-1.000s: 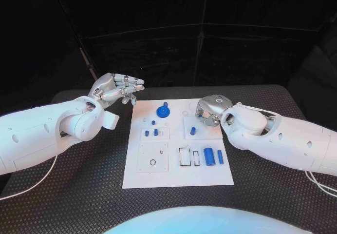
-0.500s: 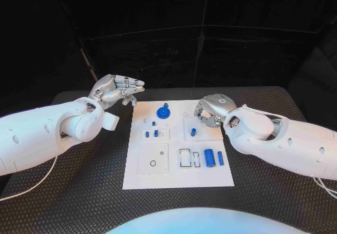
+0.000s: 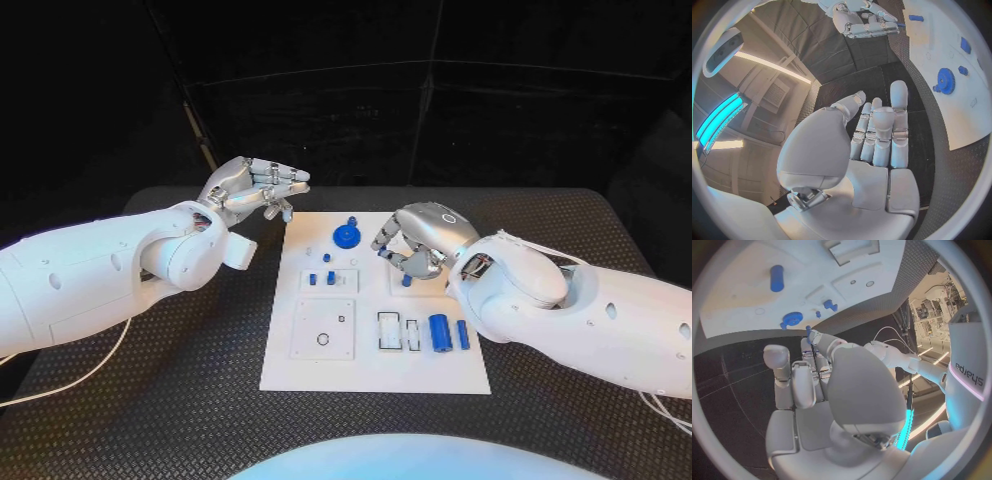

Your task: Assemble the parts on the task board

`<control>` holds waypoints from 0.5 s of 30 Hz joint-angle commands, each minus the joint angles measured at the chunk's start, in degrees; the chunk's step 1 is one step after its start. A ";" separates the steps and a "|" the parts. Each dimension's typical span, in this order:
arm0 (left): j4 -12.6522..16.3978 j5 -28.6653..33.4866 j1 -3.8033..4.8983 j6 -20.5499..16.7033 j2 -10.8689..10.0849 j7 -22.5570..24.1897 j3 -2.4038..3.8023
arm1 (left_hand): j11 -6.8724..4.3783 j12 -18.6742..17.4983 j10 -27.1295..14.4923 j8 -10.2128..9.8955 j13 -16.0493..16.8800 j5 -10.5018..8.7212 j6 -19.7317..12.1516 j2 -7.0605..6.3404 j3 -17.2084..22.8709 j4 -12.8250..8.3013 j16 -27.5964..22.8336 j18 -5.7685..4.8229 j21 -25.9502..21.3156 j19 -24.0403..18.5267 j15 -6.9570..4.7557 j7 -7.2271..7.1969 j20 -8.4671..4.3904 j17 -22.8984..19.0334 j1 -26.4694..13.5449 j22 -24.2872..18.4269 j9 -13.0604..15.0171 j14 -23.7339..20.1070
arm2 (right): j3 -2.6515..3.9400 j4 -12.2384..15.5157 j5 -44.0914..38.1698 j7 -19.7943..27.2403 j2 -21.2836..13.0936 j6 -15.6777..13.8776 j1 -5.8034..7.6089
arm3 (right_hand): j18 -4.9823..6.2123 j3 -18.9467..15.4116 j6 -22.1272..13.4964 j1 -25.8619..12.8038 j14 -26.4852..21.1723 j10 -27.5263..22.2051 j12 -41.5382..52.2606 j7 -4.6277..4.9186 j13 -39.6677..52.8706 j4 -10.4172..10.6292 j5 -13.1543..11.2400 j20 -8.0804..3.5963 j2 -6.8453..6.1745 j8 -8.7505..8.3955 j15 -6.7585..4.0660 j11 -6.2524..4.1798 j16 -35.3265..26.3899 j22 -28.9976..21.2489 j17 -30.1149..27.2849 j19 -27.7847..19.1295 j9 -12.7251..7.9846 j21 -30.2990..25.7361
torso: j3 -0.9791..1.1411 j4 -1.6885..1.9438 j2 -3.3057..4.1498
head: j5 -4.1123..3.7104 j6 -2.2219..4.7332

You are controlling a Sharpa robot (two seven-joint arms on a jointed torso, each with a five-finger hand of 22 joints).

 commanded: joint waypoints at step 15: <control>-0.77 0.31 0.08 0.60 0.83 0.82 0.05 | -0.06 0.26 -0.54 0.25 0.11 -0.23 -0.43 0.67 -0.34 0.01 -0.27 0.76 -0.26 -0.42 0.08 0.07 0.10 -0.06 -0.03 -0.13 -0.03 -0.25 | 0.02 -2.82 4.40 6.45 5.46 -2.32 -5.18 | -0.63 0.10 0.24 -0.31 2.76 0.94 -0.34 0.09 0.04 -0.38 0.20 0.10 -0.31 -0.37 -0.38 -0.44 0.28 -0.31 0.13 -0.11 -0.10 0.21 | 0.06 -0.07 0.03 | 6.52 -1.58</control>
